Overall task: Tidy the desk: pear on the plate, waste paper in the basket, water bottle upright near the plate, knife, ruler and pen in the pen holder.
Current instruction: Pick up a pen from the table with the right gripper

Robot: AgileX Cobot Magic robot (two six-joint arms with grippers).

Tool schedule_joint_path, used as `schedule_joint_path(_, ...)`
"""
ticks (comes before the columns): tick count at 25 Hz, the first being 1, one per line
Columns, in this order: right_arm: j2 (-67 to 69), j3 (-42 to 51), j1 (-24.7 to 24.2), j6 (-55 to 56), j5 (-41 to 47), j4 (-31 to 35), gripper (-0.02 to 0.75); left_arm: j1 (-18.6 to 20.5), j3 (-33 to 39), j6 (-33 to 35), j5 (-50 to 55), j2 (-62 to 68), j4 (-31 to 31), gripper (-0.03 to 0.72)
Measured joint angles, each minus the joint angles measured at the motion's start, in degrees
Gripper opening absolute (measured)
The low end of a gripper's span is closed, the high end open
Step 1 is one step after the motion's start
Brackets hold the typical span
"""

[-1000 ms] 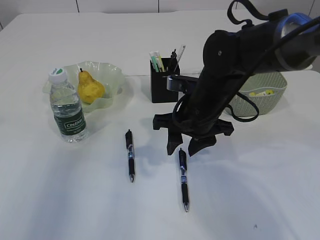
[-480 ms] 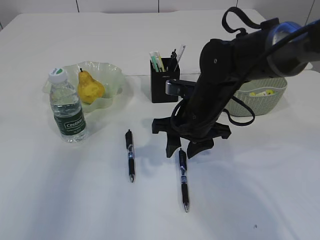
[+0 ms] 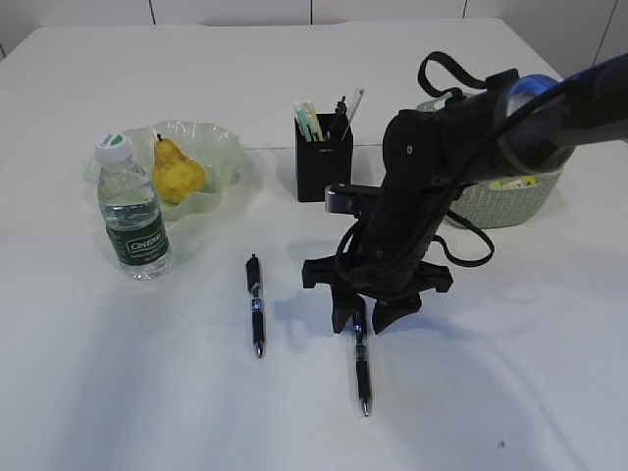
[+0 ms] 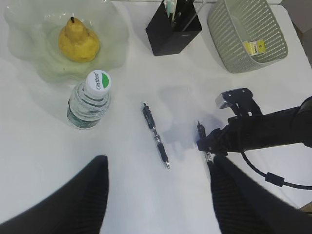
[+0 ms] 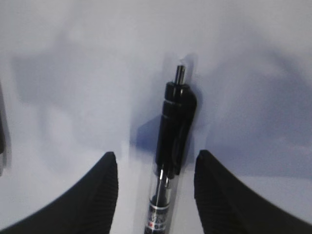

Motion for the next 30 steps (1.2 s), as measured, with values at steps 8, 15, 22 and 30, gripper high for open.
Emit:
schedule_joint_path(8,0.4,0.0,0.0,0.0,0.0,-0.9,0.407,0.0,0.0,0.1,0.0,0.0,0.0,0.466)
schedule_joint_path(15,0.4,0.0,0.0,0.0,0.0,-2.5,0.407,0.0,0.0,0.1,0.0,0.0,0.0,0.466)
schedule_joint_path(22,1.1,0.0,0.0,0.0,-0.1,-2.9,0.407,0.0,0.0,0.1,0.0,0.0,0.0,0.466)
schedule_joint_path(30,1.1,0.0,0.0,0.0,-0.1,-3.3,0.349,0.0,0.0,0.3,0.0,0.0,0.0,0.466)
